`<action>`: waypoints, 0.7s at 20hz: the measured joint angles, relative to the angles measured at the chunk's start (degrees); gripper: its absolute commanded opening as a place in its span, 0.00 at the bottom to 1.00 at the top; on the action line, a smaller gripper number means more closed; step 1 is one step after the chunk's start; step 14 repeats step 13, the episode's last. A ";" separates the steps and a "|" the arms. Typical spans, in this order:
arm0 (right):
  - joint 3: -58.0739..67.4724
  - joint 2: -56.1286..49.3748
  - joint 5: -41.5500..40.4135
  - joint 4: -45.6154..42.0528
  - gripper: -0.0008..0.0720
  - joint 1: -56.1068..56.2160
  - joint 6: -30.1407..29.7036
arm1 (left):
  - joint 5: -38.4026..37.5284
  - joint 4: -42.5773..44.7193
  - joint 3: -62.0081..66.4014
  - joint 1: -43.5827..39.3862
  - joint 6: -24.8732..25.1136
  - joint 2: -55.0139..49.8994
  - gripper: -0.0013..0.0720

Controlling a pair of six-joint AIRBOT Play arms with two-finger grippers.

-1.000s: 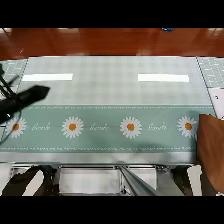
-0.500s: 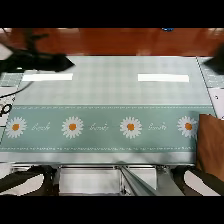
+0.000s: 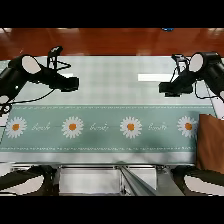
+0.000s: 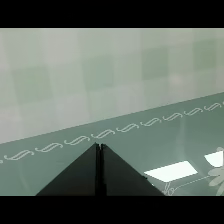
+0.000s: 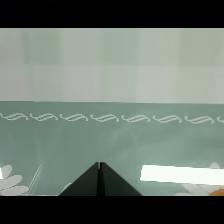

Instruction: Fold the shirts.

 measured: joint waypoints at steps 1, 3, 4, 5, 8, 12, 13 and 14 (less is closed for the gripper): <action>-0.02 -0.15 0.02 -0.46 0.04 0.24 0.00 | -0.26 0.35 -0.13 -0.04 -0.31 -0.07 0.05; -0.13 -0.44 0.00 -0.74 0.04 0.52 0.02 | -1.62 0.72 -0.31 -0.13 -0.66 -0.13 0.05; -0.13 -0.44 -0.07 -0.94 0.04 0.61 0.02 | -1.86 0.79 -0.33 -0.17 -0.83 -0.13 0.05; -0.17 -0.57 -0.07 -1.14 0.04 0.66 0.04 | -2.10 0.87 -0.37 -0.22 -0.83 -0.15 0.05; -0.17 -0.63 -0.09 -1.36 0.04 0.76 0.07 | -2.75 1.05 -0.42 -0.28 -1.01 -0.17 0.05; -0.17 -0.66 -0.09 -1.53 0.04 0.83 0.09 | -2.99 1.20 -0.42 -0.28 -1.03 -0.17 0.05; -0.17 -0.66 -0.09 -1.57 0.04 0.83 0.09 | -2.99 1.20 -0.42 -0.28 -1.03 -0.17 0.05; -0.17 -0.66 -0.09 -1.57 0.04 0.83 0.09 | -2.99 1.20 -0.42 -0.28 -1.03 -0.17 0.05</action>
